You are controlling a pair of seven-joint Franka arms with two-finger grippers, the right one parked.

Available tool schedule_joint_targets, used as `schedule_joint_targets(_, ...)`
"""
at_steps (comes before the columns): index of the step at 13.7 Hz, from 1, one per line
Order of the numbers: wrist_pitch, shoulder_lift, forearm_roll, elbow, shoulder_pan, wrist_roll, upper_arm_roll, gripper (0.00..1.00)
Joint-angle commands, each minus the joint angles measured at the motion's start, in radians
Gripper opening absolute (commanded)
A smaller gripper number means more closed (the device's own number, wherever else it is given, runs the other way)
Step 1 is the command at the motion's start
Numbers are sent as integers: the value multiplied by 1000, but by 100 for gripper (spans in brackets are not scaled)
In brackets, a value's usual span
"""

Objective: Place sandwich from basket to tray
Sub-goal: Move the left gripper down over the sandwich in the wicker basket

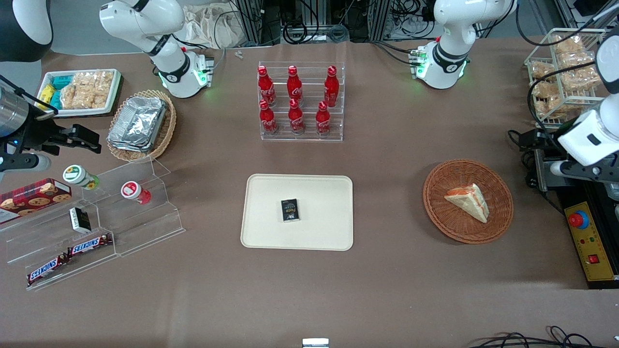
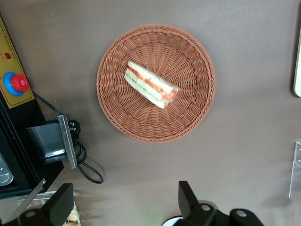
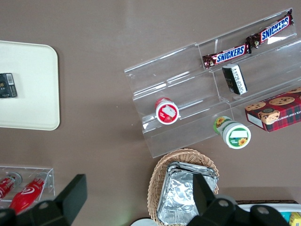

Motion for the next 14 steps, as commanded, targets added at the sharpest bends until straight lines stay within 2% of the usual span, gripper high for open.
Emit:
schedule_joint_targets(1,-43,51,20,66,-8,-32,4,100)
schedule_joint_targets(4,-43,97,19,85,-10,-106,3,100)
schedule_joint_targets(6,2,100,40,27,-8,-173,3,100)
schedule_joint_targets(11,401,37,39,-326,1,-541,9,100)
schedule_joint_targets(14,532,54,39,-404,16,-863,10,100)
